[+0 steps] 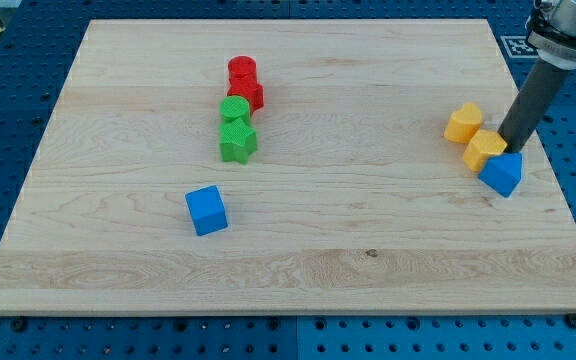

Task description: Push yellow heart above yellow hexagon

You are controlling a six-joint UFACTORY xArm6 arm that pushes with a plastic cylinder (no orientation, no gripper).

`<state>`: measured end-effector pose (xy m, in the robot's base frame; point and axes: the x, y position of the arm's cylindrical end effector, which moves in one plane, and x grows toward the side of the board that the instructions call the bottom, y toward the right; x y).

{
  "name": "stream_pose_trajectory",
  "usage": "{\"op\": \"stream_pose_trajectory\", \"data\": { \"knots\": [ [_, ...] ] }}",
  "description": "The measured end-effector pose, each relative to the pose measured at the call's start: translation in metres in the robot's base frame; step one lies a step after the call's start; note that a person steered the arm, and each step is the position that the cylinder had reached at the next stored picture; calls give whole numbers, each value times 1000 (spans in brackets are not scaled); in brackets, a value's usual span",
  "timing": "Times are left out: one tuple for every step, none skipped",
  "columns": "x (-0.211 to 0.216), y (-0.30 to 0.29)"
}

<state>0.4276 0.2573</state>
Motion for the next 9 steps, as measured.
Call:
{"op": "stream_pose_trajectory", "data": {
  "knots": [
    [-28, 20],
    [-30, 21],
    [-52, 10],
    [-72, -5],
    [-90, -29],
    [-85, -52],
    [-61, -52],
    [-48, -49],
    [-37, -43]
  ]
}}
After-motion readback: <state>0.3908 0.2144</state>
